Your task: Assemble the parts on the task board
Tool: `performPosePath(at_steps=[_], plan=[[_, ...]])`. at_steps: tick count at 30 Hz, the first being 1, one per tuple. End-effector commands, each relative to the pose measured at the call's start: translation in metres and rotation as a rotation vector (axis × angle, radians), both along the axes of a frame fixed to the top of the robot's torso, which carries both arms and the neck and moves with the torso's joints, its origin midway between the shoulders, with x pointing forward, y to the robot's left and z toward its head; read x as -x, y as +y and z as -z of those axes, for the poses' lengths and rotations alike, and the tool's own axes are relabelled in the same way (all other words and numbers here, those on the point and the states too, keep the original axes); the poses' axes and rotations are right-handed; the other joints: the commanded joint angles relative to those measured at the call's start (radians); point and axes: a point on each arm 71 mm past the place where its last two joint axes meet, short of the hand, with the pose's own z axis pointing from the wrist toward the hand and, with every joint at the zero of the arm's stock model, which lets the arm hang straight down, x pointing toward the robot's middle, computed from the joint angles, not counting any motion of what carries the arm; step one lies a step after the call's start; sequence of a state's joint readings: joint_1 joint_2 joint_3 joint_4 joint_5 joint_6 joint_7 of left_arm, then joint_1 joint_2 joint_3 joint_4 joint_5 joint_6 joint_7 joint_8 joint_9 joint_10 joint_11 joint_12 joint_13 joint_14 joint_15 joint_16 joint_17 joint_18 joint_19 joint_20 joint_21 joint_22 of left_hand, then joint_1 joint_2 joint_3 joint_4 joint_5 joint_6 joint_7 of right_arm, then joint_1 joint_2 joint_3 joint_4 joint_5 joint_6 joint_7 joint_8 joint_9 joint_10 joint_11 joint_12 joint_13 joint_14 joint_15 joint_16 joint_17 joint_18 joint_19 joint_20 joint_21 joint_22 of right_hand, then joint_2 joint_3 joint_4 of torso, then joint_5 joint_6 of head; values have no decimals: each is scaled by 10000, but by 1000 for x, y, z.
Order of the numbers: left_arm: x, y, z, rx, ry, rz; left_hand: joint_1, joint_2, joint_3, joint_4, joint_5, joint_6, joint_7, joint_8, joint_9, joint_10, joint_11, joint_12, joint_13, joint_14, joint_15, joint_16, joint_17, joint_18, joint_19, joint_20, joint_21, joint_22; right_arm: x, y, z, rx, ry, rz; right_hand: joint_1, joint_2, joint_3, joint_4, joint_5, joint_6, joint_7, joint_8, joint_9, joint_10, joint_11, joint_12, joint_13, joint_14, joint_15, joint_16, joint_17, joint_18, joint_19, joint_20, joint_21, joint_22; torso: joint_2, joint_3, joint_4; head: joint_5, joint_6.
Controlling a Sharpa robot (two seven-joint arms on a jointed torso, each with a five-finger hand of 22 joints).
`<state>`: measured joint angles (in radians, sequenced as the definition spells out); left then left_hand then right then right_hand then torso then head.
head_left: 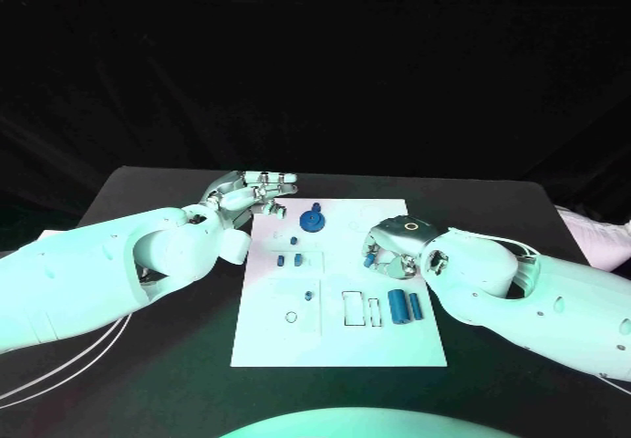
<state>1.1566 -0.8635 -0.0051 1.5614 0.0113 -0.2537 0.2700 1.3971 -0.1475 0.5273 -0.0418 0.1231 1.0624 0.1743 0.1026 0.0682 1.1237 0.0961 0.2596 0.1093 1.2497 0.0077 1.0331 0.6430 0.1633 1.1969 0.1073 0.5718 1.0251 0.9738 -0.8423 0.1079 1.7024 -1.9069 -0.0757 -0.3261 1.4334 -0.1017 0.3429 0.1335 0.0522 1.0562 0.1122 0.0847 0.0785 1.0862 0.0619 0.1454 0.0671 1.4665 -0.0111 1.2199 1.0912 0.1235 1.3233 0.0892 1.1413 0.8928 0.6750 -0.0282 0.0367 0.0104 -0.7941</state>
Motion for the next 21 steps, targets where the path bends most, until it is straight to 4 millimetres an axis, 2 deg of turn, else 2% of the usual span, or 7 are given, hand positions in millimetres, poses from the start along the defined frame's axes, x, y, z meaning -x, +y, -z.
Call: performPosePath(at_steps=[1,13,16,21], plan=[[1,-2,-1,77,-62,196,-30,52,-44,-8,-22,-69,15,7,-13,-54,17,53,11,-70,18,-38,-11,188,-27,-4,-63,-16,1,2,2,88,76,-197,-6,95,105,18,-30,130,4,66,17,137,-10,61,-21,348,-64,29,10,8,67,-8,47,34,10,4,-1,13,-25],[1,-2,-1,60,-54,231,-30,52,-44,-8,-22,-69,15,7,-13,-54,17,53,11,-70,18,-38,-11,188,-27,-4,-63,-16,1,6,0,-132,-81,-270,-56,103,231,48,-30,290,17,73,23,351,-14,29,-32,355,-85,48,9,-6,122,-30,105,114,-7,4,-11,15,-54],[1,-2,-1,58,-46,240,-43,70,-63,-16,-21,-77,16,16,-9,-77,19,86,17,-73,24,-31,-23,188,-26,3,-80,-31,1,5,-1,-244,-182,-212,2,194,354,12,-35,509,-4,152,64,607,-43,75,-10,370,-105,105,67,-16,164,-46,156,185,-8,-1,-10,13,-60],[1,-2,-1,44,-42,245,-43,70,-63,-16,-21,-77,16,16,-9,-77,19,86,17,-73,24,-31,-23,188,-26,3,-80,-31,0,5,-5,-492,-576,-131,245,376,672,-258,-26,1054,-62,396,225,1348,-140,198,53,392,-184,91,-37,-101,386,-110,503,676,-7,4,-4,14,-65]])
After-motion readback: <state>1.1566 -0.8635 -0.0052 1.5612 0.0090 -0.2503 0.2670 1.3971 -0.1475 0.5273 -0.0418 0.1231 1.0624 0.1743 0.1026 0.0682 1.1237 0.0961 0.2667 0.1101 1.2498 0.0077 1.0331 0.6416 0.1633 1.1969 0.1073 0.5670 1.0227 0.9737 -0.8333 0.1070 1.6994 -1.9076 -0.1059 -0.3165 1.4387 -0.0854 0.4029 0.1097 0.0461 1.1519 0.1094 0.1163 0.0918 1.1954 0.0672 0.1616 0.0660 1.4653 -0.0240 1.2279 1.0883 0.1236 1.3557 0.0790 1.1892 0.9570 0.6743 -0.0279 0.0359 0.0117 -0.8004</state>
